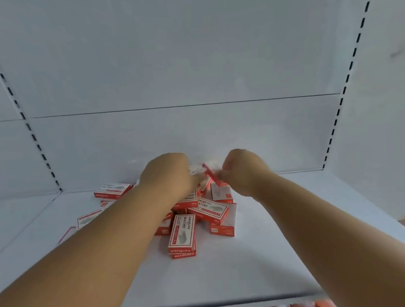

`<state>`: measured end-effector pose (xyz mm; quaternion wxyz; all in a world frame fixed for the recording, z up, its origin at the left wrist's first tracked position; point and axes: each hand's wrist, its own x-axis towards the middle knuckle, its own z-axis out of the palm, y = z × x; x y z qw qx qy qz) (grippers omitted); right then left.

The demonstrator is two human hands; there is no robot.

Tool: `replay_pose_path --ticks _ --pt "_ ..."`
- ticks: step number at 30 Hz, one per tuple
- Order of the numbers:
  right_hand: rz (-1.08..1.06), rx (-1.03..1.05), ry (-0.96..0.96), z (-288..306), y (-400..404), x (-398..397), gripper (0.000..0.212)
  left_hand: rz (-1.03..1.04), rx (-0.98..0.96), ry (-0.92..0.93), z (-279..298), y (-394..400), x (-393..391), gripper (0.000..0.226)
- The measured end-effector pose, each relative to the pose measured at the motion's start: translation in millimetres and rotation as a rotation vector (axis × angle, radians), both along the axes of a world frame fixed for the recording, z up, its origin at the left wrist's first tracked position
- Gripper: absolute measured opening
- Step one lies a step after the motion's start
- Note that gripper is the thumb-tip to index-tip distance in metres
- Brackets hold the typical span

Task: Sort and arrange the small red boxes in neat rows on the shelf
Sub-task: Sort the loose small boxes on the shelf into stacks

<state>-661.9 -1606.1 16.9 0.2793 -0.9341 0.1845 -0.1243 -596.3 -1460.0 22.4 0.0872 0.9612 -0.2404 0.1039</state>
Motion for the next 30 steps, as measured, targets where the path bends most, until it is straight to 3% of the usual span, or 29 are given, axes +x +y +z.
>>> replay_pose_path --ticks 4,8,10,14,17,19,21,24,30 --pt "0.042 -0.116 0.081 2 7 -2 0.023 -0.051 -0.055 0.013 -10 6 3 0.053" --pt "0.086 -0.129 -0.047 8 11 -18 0.015 -0.129 -0.227 -0.04 -10 23 -10 0.027" --pt "0.185 -0.097 0.004 12 18 -28 0.02 -0.169 -0.246 -0.043 -13 36 -15 0.02" --pt "0.273 -0.345 0.289 7 39 -42 0.041 -0.268 -0.038 -0.008 -19 58 -18 0.036" --pt "0.261 -0.408 0.262 1 46 -45 0.029 -0.282 0.071 -0.038 -16 65 -18 0.046" --pt "0.225 -0.302 0.178 -2 43 -46 0.022 -0.283 0.012 -0.056 -15 67 -19 0.049" --pt "0.151 -0.126 0.062 -5 35 -48 0.036 -0.29 -0.147 -0.058 -16 68 -22 0.051" --pt "0.078 0.183 -0.168 -6 28 -56 0.038 -0.327 -0.393 -0.054 -16 65 -29 0.046" --pt "-0.039 0.695 -0.48 -4 3 -77 0.012 -0.347 -0.642 -0.003 -6 28 -54 0.041"
